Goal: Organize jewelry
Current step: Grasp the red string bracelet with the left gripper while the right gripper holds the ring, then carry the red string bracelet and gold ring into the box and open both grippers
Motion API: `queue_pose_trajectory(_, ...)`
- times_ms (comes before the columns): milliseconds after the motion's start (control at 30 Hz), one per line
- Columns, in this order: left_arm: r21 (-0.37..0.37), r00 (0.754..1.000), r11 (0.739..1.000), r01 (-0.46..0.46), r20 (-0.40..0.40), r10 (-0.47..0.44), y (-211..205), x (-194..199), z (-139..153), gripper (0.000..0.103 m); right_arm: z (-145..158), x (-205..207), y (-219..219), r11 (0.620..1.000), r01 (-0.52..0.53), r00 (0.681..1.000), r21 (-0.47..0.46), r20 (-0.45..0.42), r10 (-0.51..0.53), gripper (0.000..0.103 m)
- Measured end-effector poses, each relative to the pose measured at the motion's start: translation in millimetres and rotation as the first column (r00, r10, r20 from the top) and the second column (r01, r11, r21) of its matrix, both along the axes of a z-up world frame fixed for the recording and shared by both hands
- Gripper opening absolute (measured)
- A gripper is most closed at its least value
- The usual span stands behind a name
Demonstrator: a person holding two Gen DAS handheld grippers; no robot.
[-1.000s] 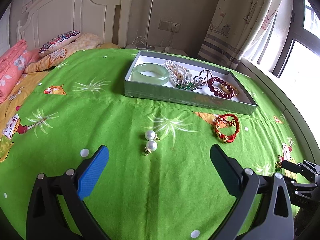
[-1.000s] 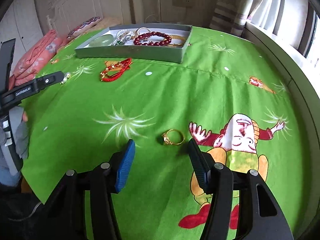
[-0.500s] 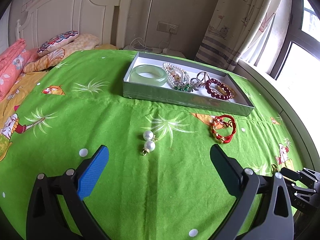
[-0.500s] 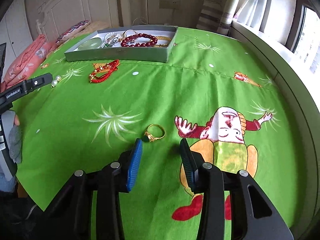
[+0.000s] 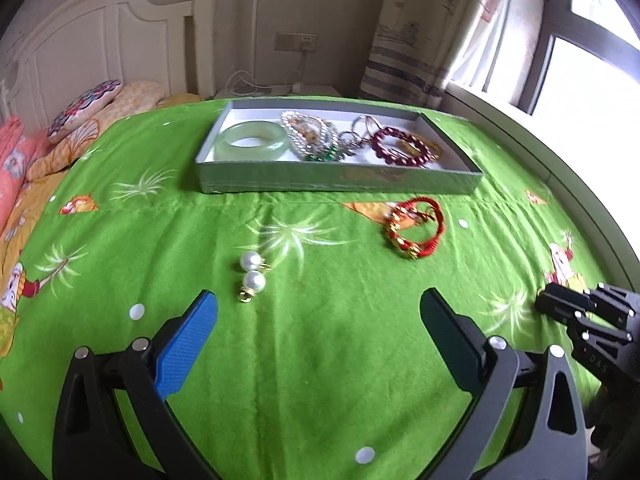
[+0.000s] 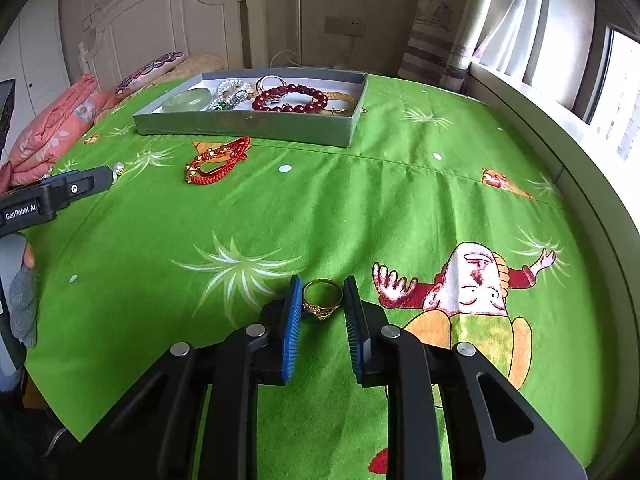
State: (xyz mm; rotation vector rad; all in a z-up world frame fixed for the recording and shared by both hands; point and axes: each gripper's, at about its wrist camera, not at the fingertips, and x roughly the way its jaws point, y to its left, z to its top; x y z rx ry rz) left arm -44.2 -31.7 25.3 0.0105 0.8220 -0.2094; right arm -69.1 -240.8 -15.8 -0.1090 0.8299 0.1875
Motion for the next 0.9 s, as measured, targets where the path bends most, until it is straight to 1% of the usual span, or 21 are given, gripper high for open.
queue_pose_trajectory(67, 0.044, 0.998, 0.998, 0.054, -0.014, -0.053, -19.0, 1.3, -1.1, 0.100, 0.0, -1.8, -3.5, 1.000, -0.006, 1.000, 0.017, 0.007, 0.006, 0.021)
queue_pose_trajectory(133, 0.069, 0.994, 0.992, 0.105, -0.036, -0.102, -39.0, 8.6, -2.7, 0.100, 1.9, -3.9, -6.8, 0.999, -0.008, 1.000, 0.034, 0.021, 0.007, 0.021)
queue_pose_trajectory(200, 0.091, 0.992, 0.989, 0.117, -0.048, -0.113, -56.5, 20.0, -4.7, 0.100, 6.5, -5.6, -10.9, 0.999, -0.007, 0.999, 0.044, 0.043, 0.005, 0.021)
queue_pose_trajectory(267, 0.096, 0.988, 0.985, 0.140, -0.073, -0.133, -72.7, 34.8, -8.2, 0.100, 12.6, -7.6, -16.5, 0.998, -0.004, 0.998, 0.057, 0.068, 0.000, 0.021)
queue_pose_trajectory(333, 0.108, 0.988, 0.985, 0.135, -0.088, -0.126, -84.4, 50.3, -12.8, 0.100, 18.7, -9.7, -23.3, 0.997, -0.004, 0.996, 0.080, 0.088, -0.003, 0.021)
queue_pose_trajectory(367, 0.119, 0.989, 0.985, 0.129, -0.091, -0.118, -89.6, 57.5, -15.2, 0.098, 21.3, -10.6, -27.1, 0.996, -0.002, 0.995, 0.090, 0.098, -0.007, 0.022)
queue_pose_trajectory(433, 0.119, 0.986, 0.984, 0.136, -0.115, -0.122, -94.3, 68.7, -21.4, 0.084, 25.0, -13.3, -34.4, 0.994, -0.003, 0.994, 0.110, 0.113, -0.009, 0.021)
queue_pose_trajectory(467, 0.109, 0.987, 0.985, 0.135, -0.104, -0.124, -95.1, 70.6, -20.5, 0.077, 25.7, -14.2, -38.3, 0.993, -0.003, 0.993, 0.118, 0.119, -0.012, 0.021)
queue_pose_trajectory(500, 0.109, 0.987, 0.984, 0.142, -0.092, -0.132, -96.6, 70.7, -19.3, 0.061, 26.4, -15.1, -41.9, 0.992, -0.001, 0.992, 0.126, 0.124, -0.014, 0.022)
queue_pose_trajectory(533, 0.107, 0.985, 0.982, 0.159, -0.080, -0.151, -97.9, 69.3, -18.2, 0.052, 26.7, -16.1, -45.3, 0.991, -0.001, 0.992, 0.135, 0.129, -0.016, 0.022)
queue_pose_trajectory(567, 0.111, 0.983, 0.979, 0.173, -0.073, -0.166, -99.4, 67.6, -17.7, 0.033, 26.6, -16.7, -48.4, 0.990, -0.001, 0.991, 0.143, 0.133, -0.018, 0.022)
queue_pose_trajectory(600, 0.108, 0.981, 0.976, 0.188, -0.070, -0.181, -100.2, 65.9, -17.3, 0.020, 26.1, -17.2, -51.8, 0.988, 0.001, 0.990, 0.152, 0.136, -0.022, 0.022)
queue_pose_trajectory(633, 0.105, 0.980, 0.975, 0.196, -0.067, -0.189, -100.7, 62.8, -17.0, 0.015, 25.3, -18.1, -54.3, 0.987, 0.002, 0.990, 0.161, 0.139, -0.025, 0.022)
queue_pose_trajectory(700, 0.099, 0.980, 0.976, 0.195, -0.050, -0.190, -98.6, 58.0, -15.4, 0.012, 24.3, -18.9, -57.7, 0.984, -0.001, 0.989, 0.175, 0.143, -0.025, 0.022)
queue_pose_trajectory(900, 0.087, 0.978, 0.974, 0.209, -0.007, -0.209, -96.6, 44.9, -3.4, 0.012, 24.9, -21.1, -59.9, 0.982, -0.009, 0.987, 0.188, 0.158, -0.021, 0.022)
